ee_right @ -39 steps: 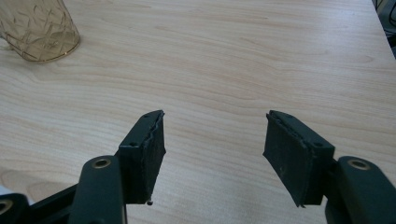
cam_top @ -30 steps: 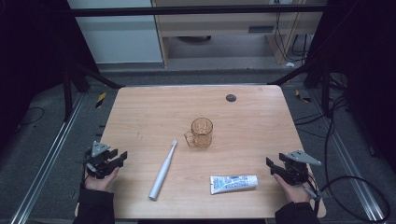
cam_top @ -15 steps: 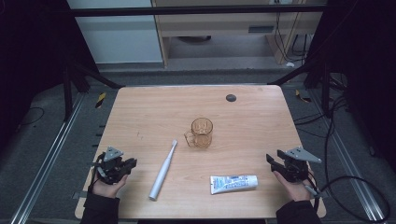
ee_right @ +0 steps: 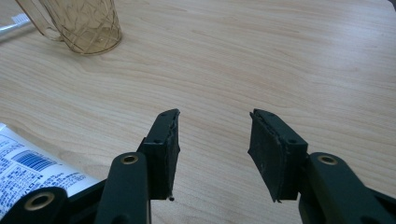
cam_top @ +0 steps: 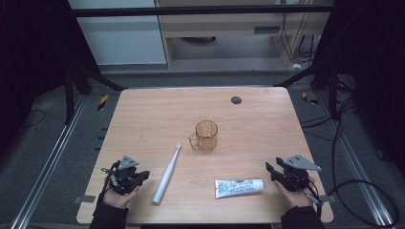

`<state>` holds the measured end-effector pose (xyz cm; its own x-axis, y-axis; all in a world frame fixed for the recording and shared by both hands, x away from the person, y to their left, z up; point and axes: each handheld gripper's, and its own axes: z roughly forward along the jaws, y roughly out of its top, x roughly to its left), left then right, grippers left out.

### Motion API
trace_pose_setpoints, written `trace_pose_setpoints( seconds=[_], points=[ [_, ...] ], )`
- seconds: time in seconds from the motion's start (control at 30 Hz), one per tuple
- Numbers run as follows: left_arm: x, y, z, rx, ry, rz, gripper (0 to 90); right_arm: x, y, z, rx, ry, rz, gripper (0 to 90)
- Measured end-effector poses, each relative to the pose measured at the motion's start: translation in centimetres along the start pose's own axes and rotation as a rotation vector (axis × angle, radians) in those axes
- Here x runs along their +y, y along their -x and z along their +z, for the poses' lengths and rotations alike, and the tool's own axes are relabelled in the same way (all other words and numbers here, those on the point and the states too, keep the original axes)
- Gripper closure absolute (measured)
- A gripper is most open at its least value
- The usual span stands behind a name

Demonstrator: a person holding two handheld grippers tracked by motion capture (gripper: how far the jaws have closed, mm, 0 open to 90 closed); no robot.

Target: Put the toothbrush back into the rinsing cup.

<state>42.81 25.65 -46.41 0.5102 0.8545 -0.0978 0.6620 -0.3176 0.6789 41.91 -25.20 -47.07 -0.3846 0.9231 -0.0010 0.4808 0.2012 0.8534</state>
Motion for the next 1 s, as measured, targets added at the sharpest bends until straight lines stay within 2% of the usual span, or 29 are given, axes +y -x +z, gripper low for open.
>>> trace_pose_setpoints(
  seconds=[0.07,0.13,0.17,0.4,0.53,0.73,1.0],
  points=[
    [0.1,0.2,0.1,-0.008,0.004,-0.004,89.7,-0.1,0.0,0.1,0.000,-0.006,0.001,51.7],
    [0.4,0.4,0.2,-0.009,0.012,-0.004,84.1,-0.1,-0.1,0.2,-0.001,-0.009,0.000,51.2],
    [0.6,0.5,0.1,-0.009,0.017,-0.003,84.1,-0.1,-0.1,0.2,-0.001,-0.009,0.000,51.2],
    [2.5,0.7,-0.5,0.008,0.031,0.014,60.8,-0.1,0.1,0.2,-0.011,-0.008,0.001,49.2],
    [3.7,1.0,-0.5,0.011,0.010,0.024,48.7,-0.2,0.1,0.1,-0.016,-0.009,0.007,48.8],
    [5.3,1.7,-0.2,0.010,-0.021,0.048,41.6,-0.2,0.2,0.2,-0.014,-0.016,0.002,47.6],
    [6.6,2.3,0.4,-0.008,-0.054,0.059,38.2,-0.3,0.5,0.2,-0.012,-0.021,0.006,46.5]
  ],
)
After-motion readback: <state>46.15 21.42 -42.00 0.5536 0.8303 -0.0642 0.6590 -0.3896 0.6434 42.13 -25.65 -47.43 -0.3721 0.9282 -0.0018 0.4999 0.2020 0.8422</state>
